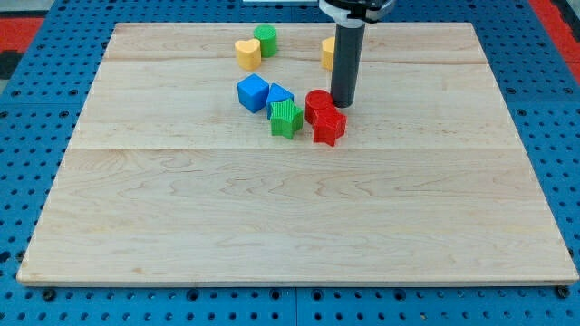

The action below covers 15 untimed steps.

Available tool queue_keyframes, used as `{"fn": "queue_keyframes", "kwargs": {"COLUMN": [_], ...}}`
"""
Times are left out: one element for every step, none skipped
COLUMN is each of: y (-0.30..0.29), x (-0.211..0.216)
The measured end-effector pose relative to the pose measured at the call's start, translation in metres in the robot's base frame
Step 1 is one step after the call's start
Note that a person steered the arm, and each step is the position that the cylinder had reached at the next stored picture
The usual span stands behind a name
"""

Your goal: Move the green star to the top left side of the yellow heart

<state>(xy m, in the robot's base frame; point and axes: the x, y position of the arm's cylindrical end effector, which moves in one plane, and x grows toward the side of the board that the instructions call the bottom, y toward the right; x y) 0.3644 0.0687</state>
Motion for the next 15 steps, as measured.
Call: {"fn": "queue_keyframes", "kwargs": {"y": [0.01,0.005,0.001,-0.007,-0.031,-0.04,-0.045,-0.092,-0.142,-0.142,-0.18,-0.204,-0.227,-0.23,-0.262], "x": [0.008,0.014,0.014,0.014,0.014,0.023,0.031,0.036,0.038,0.082,0.082,0.032,-0.02,0.02,-0.009]}}
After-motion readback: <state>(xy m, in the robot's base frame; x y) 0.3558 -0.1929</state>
